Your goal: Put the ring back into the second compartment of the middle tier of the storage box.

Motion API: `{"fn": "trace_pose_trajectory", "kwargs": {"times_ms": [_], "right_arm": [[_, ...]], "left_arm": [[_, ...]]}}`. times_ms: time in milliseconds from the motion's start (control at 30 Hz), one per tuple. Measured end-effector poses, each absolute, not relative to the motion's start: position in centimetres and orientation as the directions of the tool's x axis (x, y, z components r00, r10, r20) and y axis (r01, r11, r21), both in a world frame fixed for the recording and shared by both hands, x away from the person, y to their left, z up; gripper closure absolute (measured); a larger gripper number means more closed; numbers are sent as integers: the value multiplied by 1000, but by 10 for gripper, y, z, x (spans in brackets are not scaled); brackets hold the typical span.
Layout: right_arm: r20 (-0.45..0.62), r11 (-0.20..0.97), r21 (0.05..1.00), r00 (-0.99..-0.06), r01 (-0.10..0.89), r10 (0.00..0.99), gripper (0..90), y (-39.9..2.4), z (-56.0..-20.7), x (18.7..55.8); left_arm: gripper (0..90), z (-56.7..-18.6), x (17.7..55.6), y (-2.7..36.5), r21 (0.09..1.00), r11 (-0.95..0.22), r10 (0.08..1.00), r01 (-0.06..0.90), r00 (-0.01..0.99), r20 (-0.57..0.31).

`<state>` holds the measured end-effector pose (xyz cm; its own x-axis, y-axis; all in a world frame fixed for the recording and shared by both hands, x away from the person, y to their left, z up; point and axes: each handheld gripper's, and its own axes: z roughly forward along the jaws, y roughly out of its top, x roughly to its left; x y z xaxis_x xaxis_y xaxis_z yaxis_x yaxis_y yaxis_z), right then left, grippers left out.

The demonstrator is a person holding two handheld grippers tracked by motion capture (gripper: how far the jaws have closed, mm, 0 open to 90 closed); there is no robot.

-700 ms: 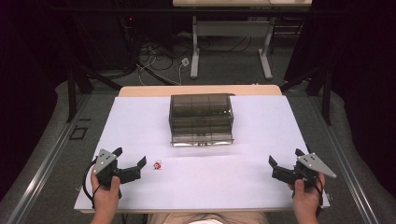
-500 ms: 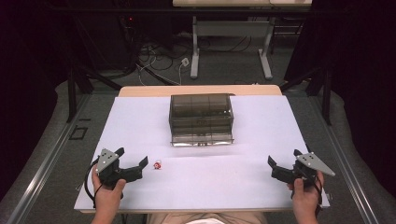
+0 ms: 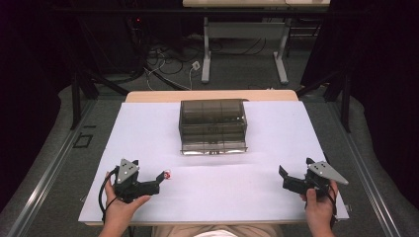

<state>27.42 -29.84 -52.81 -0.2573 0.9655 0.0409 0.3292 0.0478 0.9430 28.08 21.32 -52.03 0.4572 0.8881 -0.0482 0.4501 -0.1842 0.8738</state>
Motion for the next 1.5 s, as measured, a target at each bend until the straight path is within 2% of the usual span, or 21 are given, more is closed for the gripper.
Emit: {"fn": "trace_pose_trajectory", "kwargs": {"times_ms": [233, 567, 967, 1067, 1100, 1500], "right_arm": [[30, 62, 942, -266, 330, 963, 0, -295, -529, 275], [30, 71, 937, -279, 343, 960, 0, -293, -530, 274], [36, 76, 928, -290, 364, 956, 0, -288, -532, 276], [38, 76, 925, -289, 373, 957, 0, -289, -532, 276], [47, 66, 926, -288, 371, 956, 0, -290, -533, 277], [57, 66, 918, -296, 391, 953, 0, -290, -535, 279]], "left_arm": [[2, -517, 280, 206, 846, -182, 876, 502, 473, -92], [2, -515, 285, 197, 823, -196, 879, 533, 468, -94], [13, -509, 298, 192, 795, -170, 886, 583, 444, -136], [41, -509, 302, 191, 782, -159, 890, 602, 430, -150], [90, -509, 304, 190, 772, -151, 896, 617, 415, -157], [193, -515, 310, 189, 742, -146, 901, 654, 397, -173]]}}
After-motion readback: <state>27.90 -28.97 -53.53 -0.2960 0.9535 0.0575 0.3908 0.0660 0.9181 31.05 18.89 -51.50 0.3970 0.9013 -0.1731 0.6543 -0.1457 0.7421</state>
